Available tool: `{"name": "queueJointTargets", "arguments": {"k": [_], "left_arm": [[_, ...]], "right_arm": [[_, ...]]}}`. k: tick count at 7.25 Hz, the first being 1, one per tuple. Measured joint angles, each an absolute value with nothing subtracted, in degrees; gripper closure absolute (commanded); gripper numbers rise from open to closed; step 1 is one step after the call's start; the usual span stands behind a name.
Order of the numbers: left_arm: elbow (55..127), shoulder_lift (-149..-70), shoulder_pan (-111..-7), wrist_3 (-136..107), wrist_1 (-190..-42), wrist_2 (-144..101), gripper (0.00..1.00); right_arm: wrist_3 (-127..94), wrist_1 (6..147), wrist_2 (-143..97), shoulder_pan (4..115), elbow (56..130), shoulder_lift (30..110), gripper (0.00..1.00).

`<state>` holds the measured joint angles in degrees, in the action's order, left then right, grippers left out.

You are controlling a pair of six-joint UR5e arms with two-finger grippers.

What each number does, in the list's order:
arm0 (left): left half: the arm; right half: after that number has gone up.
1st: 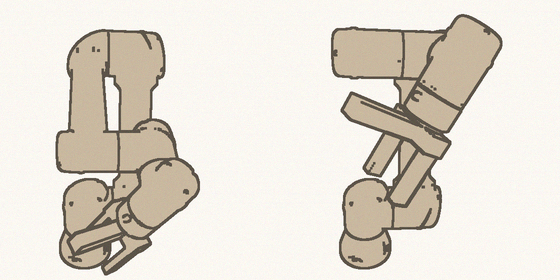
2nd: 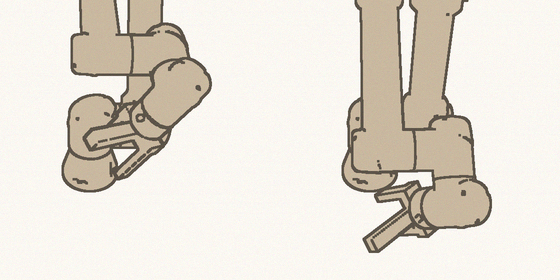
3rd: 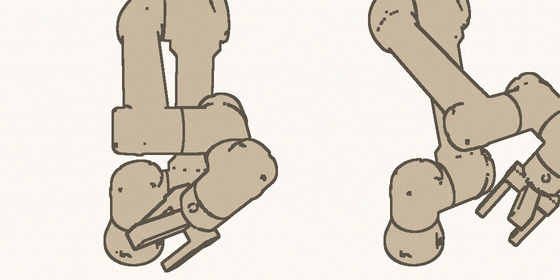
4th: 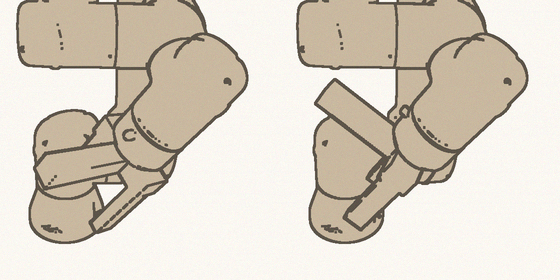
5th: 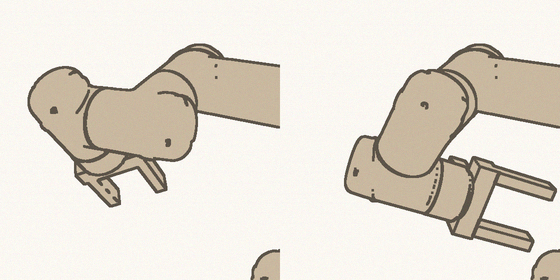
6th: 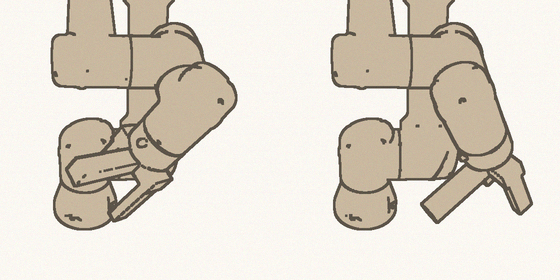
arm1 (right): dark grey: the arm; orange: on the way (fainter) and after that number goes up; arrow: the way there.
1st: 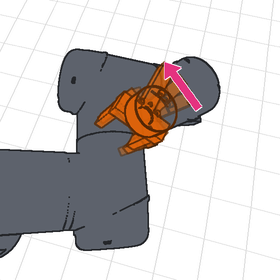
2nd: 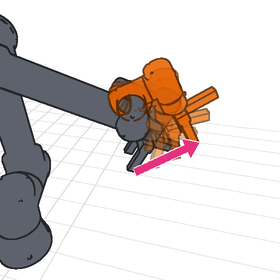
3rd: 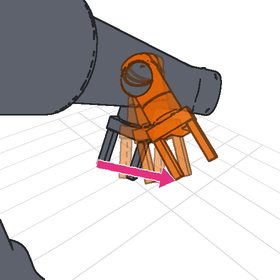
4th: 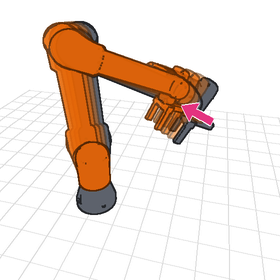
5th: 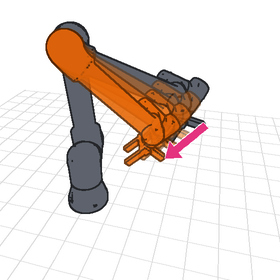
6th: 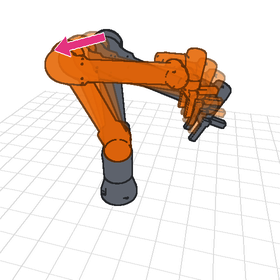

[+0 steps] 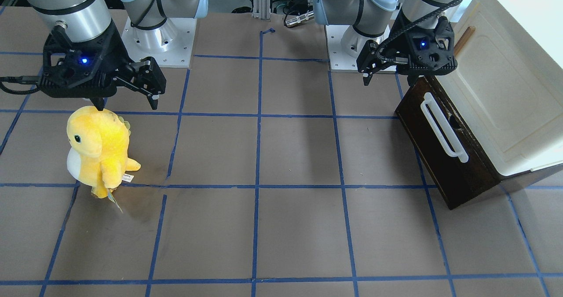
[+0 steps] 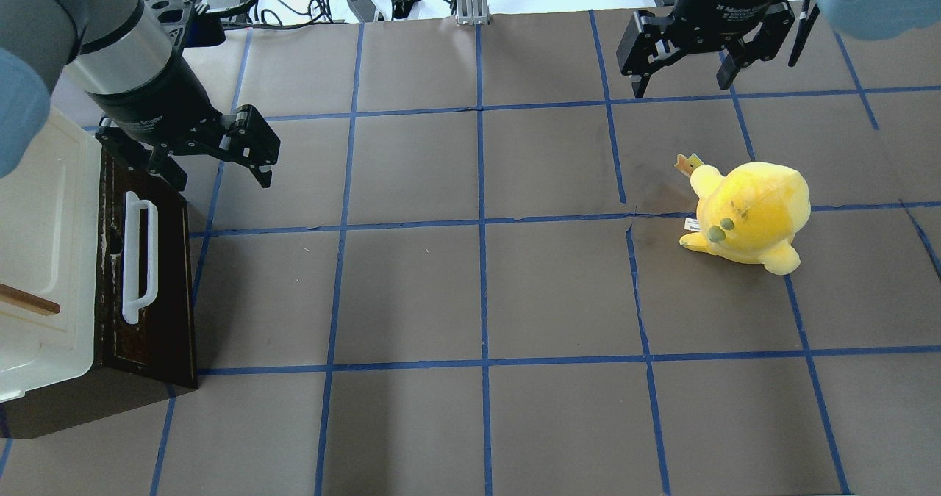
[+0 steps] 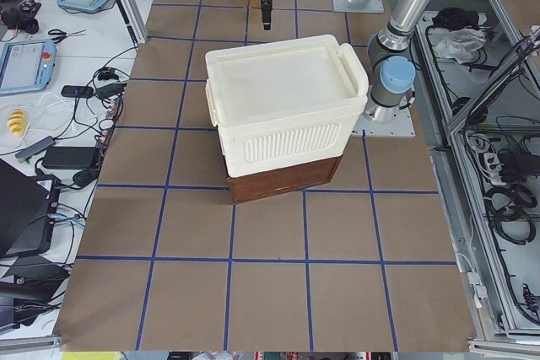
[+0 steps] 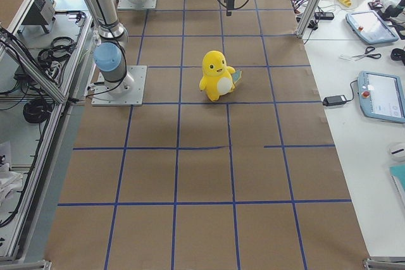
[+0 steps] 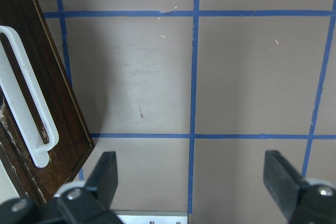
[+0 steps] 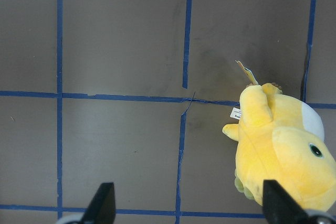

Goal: Pull drawer sideways

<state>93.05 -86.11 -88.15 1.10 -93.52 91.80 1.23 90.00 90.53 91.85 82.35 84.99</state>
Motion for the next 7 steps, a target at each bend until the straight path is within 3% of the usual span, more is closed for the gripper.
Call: {"name": "queueJointTargets", "arguments": {"k": [7], "left_arm": [[93.58, -88.56, -87.98, 1.37, -94.24, 92.60, 0.00]], "right_arm": [[1.23, 90.00, 90.53, 91.85, 82.36, 84.99, 0.00]]}}
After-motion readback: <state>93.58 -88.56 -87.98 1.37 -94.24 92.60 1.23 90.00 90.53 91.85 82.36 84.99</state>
